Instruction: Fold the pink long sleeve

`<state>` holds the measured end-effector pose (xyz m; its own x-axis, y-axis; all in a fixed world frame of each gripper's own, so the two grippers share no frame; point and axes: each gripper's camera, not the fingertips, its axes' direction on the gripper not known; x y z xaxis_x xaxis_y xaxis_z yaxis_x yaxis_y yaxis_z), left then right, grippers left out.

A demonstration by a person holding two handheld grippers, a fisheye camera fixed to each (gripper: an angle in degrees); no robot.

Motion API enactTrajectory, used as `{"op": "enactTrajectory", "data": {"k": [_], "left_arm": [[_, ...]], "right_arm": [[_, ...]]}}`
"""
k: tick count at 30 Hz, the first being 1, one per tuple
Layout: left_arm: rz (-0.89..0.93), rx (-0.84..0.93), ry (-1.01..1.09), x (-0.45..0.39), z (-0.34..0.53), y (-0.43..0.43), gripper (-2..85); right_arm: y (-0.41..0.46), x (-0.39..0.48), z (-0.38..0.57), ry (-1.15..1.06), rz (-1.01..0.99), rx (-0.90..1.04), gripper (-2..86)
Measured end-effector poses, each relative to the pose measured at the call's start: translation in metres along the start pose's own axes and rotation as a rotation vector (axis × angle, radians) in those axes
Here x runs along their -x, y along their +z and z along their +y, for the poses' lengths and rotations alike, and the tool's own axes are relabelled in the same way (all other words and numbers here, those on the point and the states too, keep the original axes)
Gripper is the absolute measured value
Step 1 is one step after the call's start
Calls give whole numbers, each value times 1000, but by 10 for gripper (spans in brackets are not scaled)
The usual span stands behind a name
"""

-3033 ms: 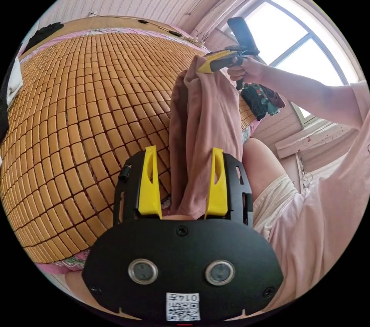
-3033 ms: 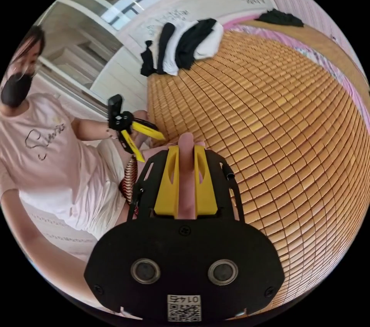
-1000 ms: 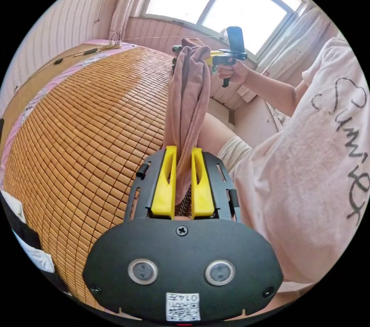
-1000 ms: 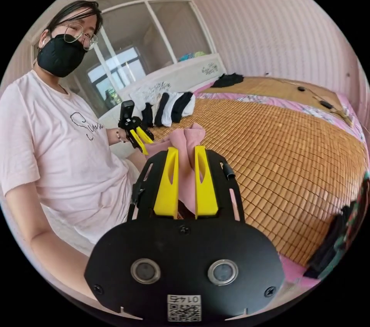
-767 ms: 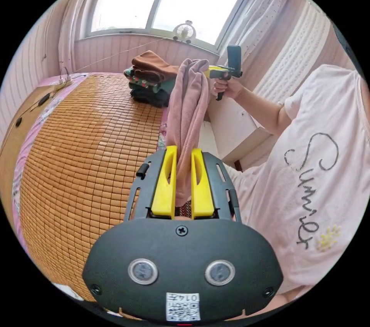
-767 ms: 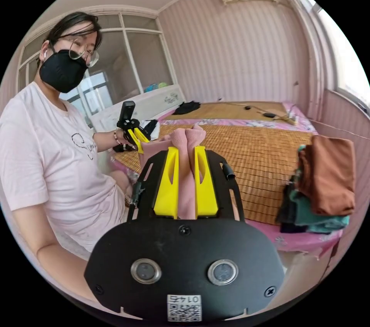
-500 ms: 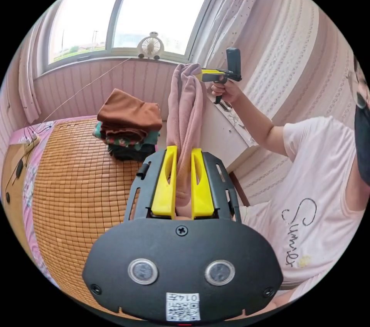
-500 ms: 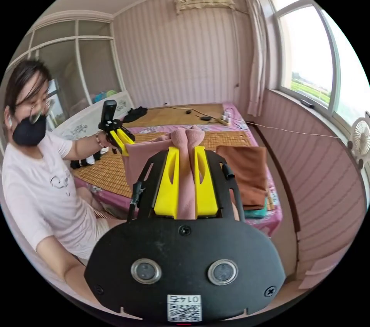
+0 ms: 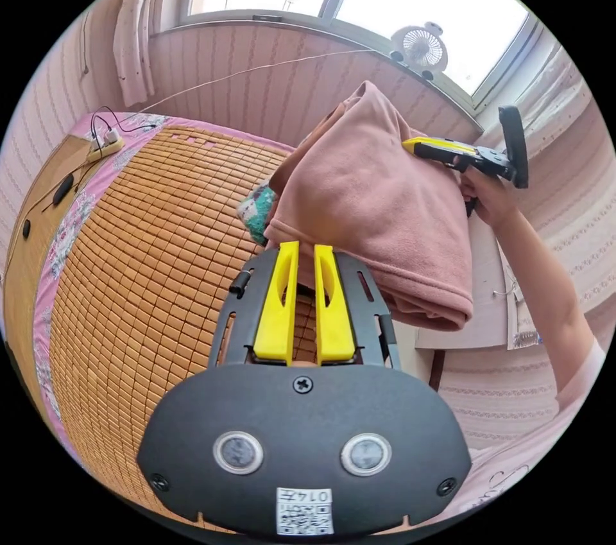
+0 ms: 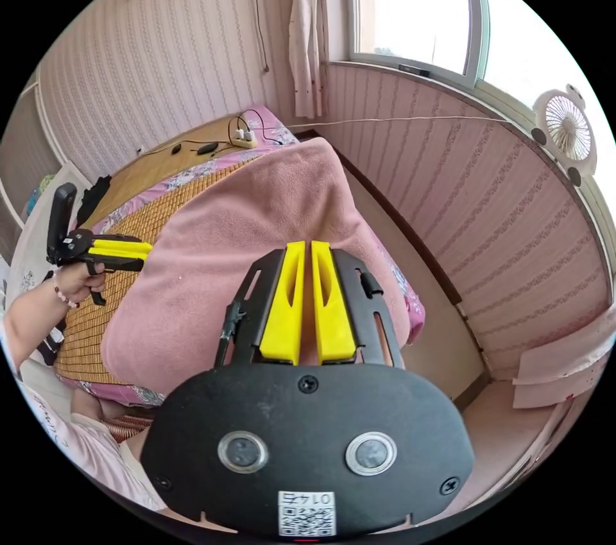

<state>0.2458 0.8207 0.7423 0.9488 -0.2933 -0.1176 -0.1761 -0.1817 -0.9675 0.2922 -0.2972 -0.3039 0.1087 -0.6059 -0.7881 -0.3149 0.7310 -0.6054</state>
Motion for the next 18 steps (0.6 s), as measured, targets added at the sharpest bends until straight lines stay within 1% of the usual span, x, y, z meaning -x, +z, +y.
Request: {"op": "enactTrajectory", "data": {"k": [4, 6, 8, 9, 10, 11, 12, 14, 16, 18], "left_arm": [[102, -57, -94, 11, 20, -17, 49], [91, -83, -77, 10, 32, -33, 50], [50, -94, -43, 4, 48, -52, 51], [37, -102, -14, 0, 62, -67, 52], [21, -116, 19, -6, 79, -82, 52], [12, -119, 34, -9, 89, -89, 52], [0, -114, 66, -15, 109, -103, 52], [-16, -121, 81, -22, 143, -125, 52], [0, -154, 52, -25, 196, -157, 52], [-9, -184, 23, -26, 240, -182, 52]], "right_arm": [[-19, 13, 19, 19, -39, -50, 11], [-38, 32, 38, 6, -102, -121, 13], [-56, 83, 78, -127, -237, -200, 11], [-57, 99, 88, -173, -263, -196, 10], [-52, 132, 107, -236, -278, -145, 6], [-44, 160, 124, -271, -248, -93, 4], [-40, 172, 132, -276, -211, -79, 3], [-31, 209, 158, -263, -46, -97, 2], [-34, 229, 170, -228, 11, -118, 2], [-43, 248, 182, -200, 4, -147, 2]]}}
